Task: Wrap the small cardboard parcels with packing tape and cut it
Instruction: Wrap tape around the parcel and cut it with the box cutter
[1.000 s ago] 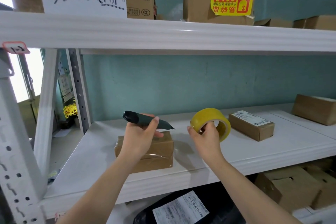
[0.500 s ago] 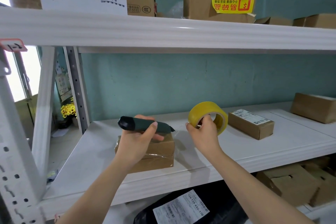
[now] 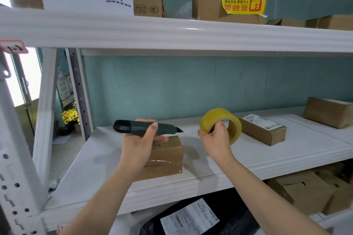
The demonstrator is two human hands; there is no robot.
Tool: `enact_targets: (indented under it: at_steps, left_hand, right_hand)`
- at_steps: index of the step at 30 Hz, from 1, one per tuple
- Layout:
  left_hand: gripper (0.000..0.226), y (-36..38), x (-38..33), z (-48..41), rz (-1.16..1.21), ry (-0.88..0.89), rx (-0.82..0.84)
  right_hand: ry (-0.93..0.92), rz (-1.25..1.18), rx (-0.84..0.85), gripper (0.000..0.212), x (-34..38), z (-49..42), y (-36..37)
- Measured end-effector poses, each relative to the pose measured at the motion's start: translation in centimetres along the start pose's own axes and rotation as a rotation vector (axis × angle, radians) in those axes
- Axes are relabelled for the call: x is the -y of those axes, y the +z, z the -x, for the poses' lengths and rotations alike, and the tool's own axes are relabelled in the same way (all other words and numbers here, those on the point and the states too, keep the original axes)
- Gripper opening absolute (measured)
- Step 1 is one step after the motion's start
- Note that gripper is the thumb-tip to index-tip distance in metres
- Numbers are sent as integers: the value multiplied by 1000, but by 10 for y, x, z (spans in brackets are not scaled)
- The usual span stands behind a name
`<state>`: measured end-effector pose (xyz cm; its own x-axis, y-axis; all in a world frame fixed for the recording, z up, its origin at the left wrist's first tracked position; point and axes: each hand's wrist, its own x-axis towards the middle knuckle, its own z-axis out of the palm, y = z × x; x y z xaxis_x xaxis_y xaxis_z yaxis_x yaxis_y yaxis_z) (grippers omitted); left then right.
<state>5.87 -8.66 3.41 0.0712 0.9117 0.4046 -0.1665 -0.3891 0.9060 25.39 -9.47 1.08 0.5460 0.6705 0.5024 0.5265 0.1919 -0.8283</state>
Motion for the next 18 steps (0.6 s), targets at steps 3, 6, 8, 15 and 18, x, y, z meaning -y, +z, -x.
enact_targets:
  at_steps: [3,6,8,15,18]
  left_hand:
    - [6,3,1,1,-46,-10,8]
    - [5,4,1,1,-103,12,58]
    - [4,3,1,1,-130,10,75]
    - [7,3,-1,0,-113,-5,60]
    - [5,2,0,0,-129,0,81]
  right_hand:
    - [0,-5,-10,24,0,0,0]
    - [-34,23,-18,22,-1,1,0]
    - [-47,26,-16,20,0,2,-1]
    - [29,-121,234,31,1,3,-16]
    - [21,144,278,44,-6,2,-16]
